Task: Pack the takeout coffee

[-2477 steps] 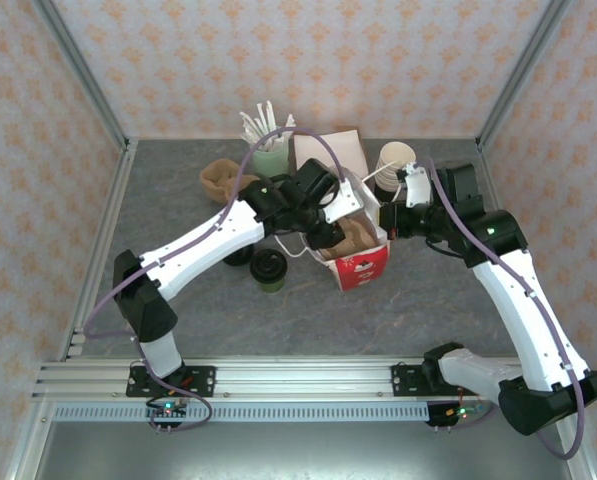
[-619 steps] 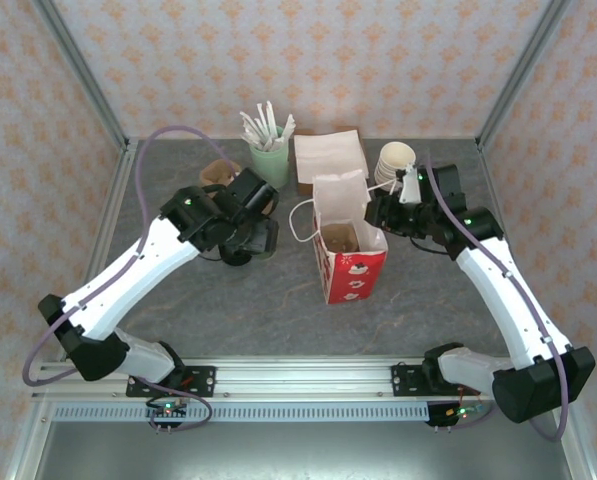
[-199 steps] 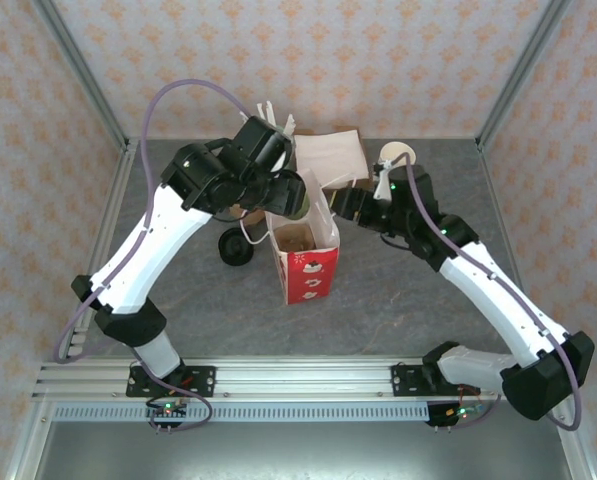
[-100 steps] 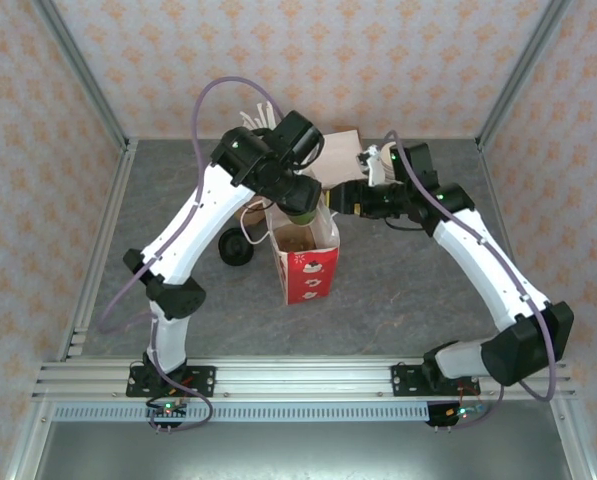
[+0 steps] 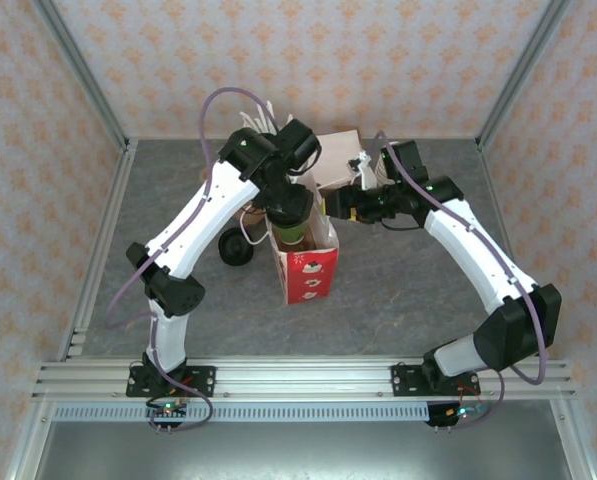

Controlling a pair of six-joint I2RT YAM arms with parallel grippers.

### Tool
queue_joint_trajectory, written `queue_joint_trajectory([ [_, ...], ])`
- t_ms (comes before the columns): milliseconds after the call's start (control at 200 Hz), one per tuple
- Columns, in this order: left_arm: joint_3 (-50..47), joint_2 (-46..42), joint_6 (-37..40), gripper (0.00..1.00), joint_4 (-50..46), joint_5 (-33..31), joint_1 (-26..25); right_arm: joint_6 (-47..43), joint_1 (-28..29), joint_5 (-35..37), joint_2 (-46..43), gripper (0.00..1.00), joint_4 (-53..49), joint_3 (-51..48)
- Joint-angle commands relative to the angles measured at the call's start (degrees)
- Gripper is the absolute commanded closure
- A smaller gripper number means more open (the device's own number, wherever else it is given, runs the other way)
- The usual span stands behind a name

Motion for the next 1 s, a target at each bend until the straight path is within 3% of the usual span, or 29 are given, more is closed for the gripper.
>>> queue_joint_trajectory([
  [0,-2.8,-2.9,-2.8,0.44,2.6,-0.3,-0.3,-1.8,0.2,-4.1,0.9,0.40,-1.1,2.8],
  [205,-6.8,-5.5,-3.4,0.44,7.4,-2.7,-0.2,-4.6,1.2,-3.8,3.8,0.40,-3.5,6.2],
  [555,-5.5,-3.6,-4.7,0.44,8.3,-5.0,-0.2,-8.7,2.0,1.3,9.0,0.47,-7.8,10.6],
  [736,-2.9,-0.9,-5.0,0.44,6.4,-5.6,0.2,-8.0,2.0,2.7,9.5,0.76,-7.1,11.5],
  [996,-3.8,-0.4,-6.3,0.44,6.2,-4.5,0.8,-4.0,2.1,1.4,9.2,0.86,-4.1,12.0],
])
